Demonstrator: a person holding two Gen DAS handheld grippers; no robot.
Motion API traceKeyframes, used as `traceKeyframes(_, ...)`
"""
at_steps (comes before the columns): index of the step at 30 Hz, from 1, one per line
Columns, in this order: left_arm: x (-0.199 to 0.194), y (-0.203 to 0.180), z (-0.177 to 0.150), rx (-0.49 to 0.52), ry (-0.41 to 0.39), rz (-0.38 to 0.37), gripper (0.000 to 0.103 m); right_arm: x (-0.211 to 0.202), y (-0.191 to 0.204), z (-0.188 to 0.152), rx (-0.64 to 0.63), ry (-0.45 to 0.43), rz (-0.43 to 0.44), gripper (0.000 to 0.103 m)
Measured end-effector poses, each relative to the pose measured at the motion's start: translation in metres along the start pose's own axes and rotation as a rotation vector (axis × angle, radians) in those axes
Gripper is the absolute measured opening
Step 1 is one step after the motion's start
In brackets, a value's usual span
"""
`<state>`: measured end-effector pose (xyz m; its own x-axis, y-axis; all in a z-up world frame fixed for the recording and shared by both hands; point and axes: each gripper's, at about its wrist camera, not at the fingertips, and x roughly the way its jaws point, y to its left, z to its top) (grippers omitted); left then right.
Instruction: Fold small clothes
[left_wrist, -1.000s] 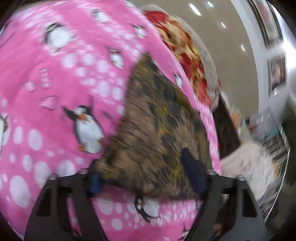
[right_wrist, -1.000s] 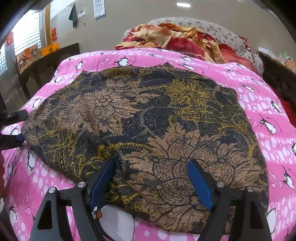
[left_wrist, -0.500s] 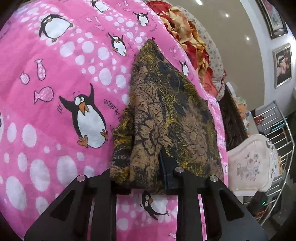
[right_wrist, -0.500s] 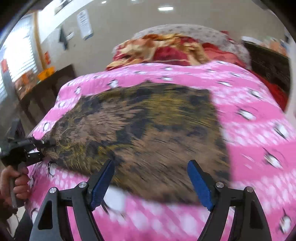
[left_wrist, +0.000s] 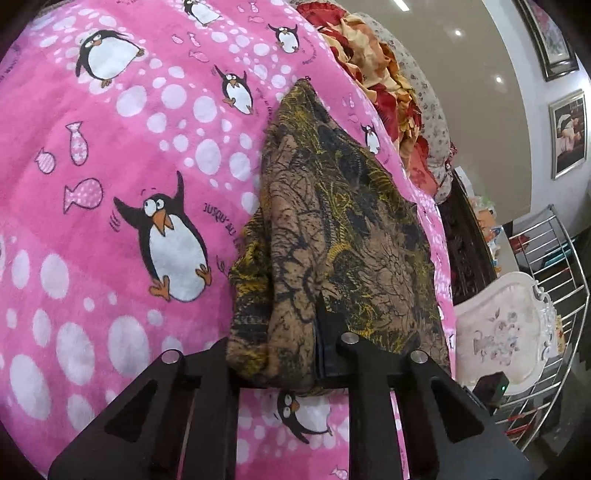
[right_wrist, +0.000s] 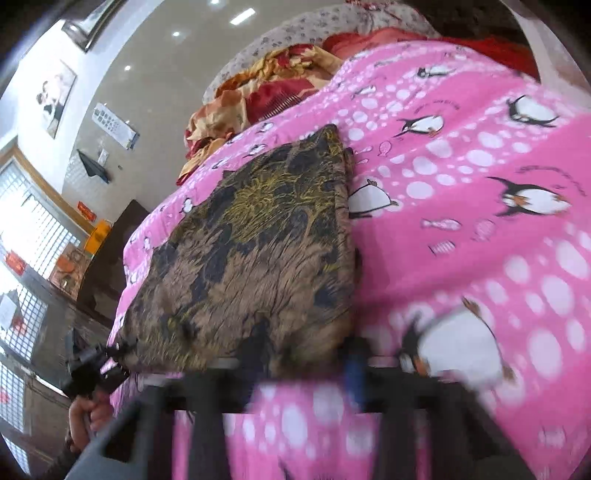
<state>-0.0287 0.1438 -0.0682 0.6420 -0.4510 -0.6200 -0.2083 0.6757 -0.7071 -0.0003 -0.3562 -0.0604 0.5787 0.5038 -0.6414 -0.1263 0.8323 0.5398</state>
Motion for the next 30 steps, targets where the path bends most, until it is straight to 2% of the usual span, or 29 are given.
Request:
traceKeyframes(2, -0.008, -0.009, -0.004, 0.051, 0.0, 0.013, 0.011, -0.005, 0.003, 0.002, -0.016, -0.021, 0.003, 0.011)
traceKeyframes(6, -0.034, -0.02, -0.018, 0.113, 0.04, -0.016, 0.01, -0.035, 0.0, 0.002, -0.008, -0.034, 0.034, 0.008)
traceKeyframes(9, -0.05, -0.011, -0.035, 0.13, 0.069, -0.013, 0.011, -0.055, -0.005, -0.006, 0.002, 0.034, 0.107, 0.008)
traceKeyframes(11, -0.044, 0.004, -0.044, 0.107, 0.116, -0.016, 0.011, -0.054, -0.01, -0.013, 0.004, 0.114, 0.058, 0.008)
traceKeyframes(13, -0.039, 0.022, -0.047, 0.019, 0.128, -0.04, 0.015, -0.058, -0.015, -0.015, 0.008, 0.133, -0.026, 0.008)
traceKeyframes(16, -0.041, 0.026, -0.046, -0.023, 0.108, -0.068, 0.025, -0.077, -0.001, 0.002, -0.046, 0.037, -0.143, 0.009)
traceKeyframes(18, -0.04, 0.026, -0.047, -0.046, 0.082, -0.081, 0.03, -0.081, 0.021, 0.019, -0.114, -0.023, -0.173, 0.01)
traceKeyframes(20, -0.042, 0.025, -0.049, -0.06, 0.04, -0.063, 0.026, -0.073, 0.047, 0.037, -0.17, -0.042, -0.151, 0.01)
traceKeyframes(21, -0.044, 0.021, -0.052, -0.05, 0.013, -0.016, 0.016, -0.061, 0.064, 0.046, -0.213, -0.035, -0.135, 0.01)
traceKeyframes(22, -0.045, 0.017, -0.053, -0.032, -0.003, 0.015, 0.015, -0.049, 0.077, 0.054, -0.256, -0.023, -0.13, 0.01)
traceKeyframes(23, -0.048, 0.007, -0.056, 0.007, -0.028, 0.051, 0.013, -0.036, 0.093, 0.058, -0.299, -0.006, -0.122, 0.01)
traceKeyframes(25, -0.052, -0.023, -0.061, 0.154, -0.098, 0.153, 0.011, -0.006, 0.139, 0.059, -0.416, 0.052, -0.08, 0.012)
traceKeyframes(26, -0.054, -0.041, -0.064, 0.248, -0.146, 0.192, 0.011, 0.005, 0.155, 0.06, -0.453, 0.072, -0.068, 0.017)
traceKeyframes(27, -0.056, -0.061, -0.068, 0.354, -0.199, 0.226, 0.011, 0.021, 0.173, 0.063, -0.488, 0.098, -0.045, 0.036)
traceKeyframes(29, -0.053, -0.093, -0.073, 0.507, -0.246, 0.222, 0.01, 0.047, 0.206, 0.069, -0.536, 0.135, 0.026, 0.055)
traceKeyframes(30, -0.051, -0.102, -0.074, 0.543, -0.254, 0.206, 0.01, 0.061, 0.22, 0.073, -0.543, 0.156, 0.054, 0.063)
